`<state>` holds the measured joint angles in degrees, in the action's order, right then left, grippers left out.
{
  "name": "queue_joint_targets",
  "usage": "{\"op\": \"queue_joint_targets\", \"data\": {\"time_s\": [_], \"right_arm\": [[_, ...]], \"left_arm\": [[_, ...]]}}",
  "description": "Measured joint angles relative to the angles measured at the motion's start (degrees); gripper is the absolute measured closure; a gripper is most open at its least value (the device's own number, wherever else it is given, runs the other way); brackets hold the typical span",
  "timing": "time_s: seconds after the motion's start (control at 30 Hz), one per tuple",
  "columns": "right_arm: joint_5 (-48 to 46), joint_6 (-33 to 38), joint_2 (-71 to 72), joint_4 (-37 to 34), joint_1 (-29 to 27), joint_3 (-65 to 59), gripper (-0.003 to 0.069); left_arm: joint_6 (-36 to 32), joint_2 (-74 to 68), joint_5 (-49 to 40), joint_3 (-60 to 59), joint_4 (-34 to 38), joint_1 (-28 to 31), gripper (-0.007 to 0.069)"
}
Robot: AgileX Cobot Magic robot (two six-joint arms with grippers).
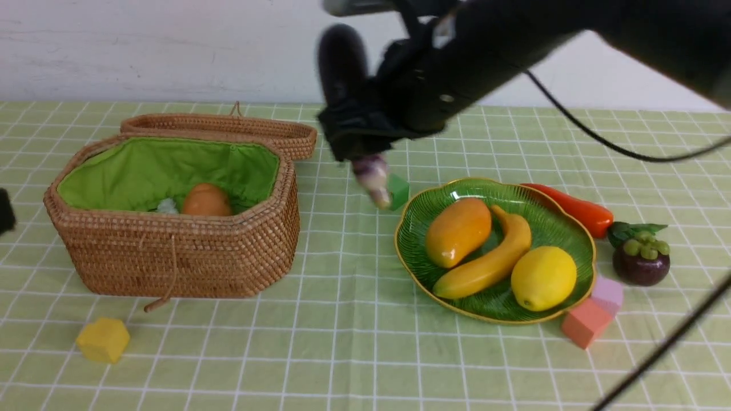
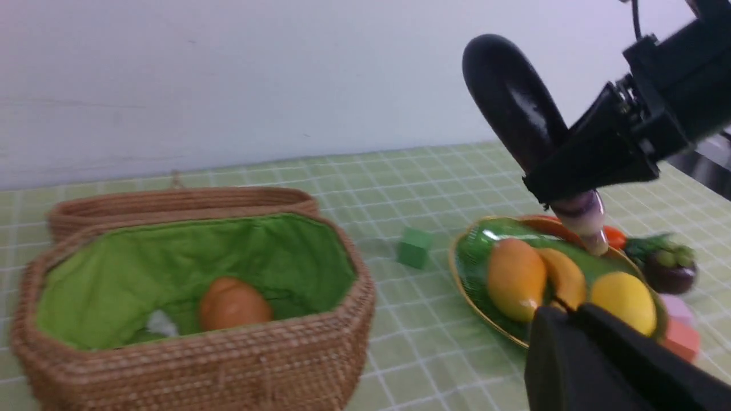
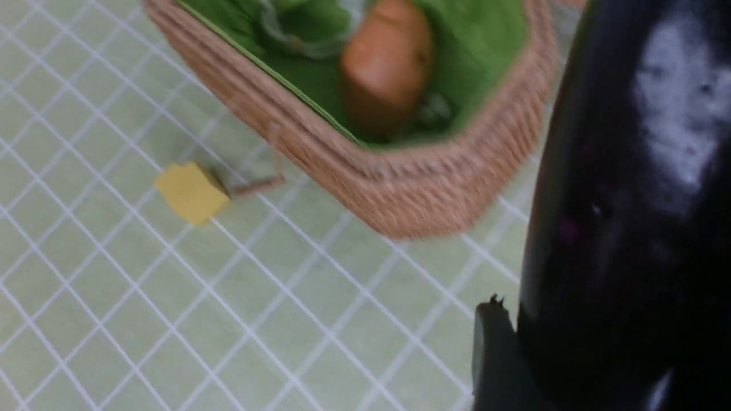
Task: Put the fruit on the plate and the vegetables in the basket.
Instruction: Grab an eggplant with your right arm and place it in the basket on the left.
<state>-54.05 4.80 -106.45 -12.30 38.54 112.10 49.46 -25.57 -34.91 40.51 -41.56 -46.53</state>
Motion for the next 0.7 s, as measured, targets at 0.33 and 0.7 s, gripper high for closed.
{"op": "queue_joint_targets", "data": {"time_s": [0.33, 0.7], "right_arm": [[8.17, 21.17, -25.91, -7.5, 3.54, 28.94, 0.0331], [15.86, 24.63, -32.89, -7.0, 3.94, 30.85, 0.0204]], "left_arm": [[16.76, 0.0, -3.56, 0.0, -14.0, 0.0, 0.0607], [16.94, 0.0, -3.99, 0.0, -13.76, 0.0, 0.0607]]}}
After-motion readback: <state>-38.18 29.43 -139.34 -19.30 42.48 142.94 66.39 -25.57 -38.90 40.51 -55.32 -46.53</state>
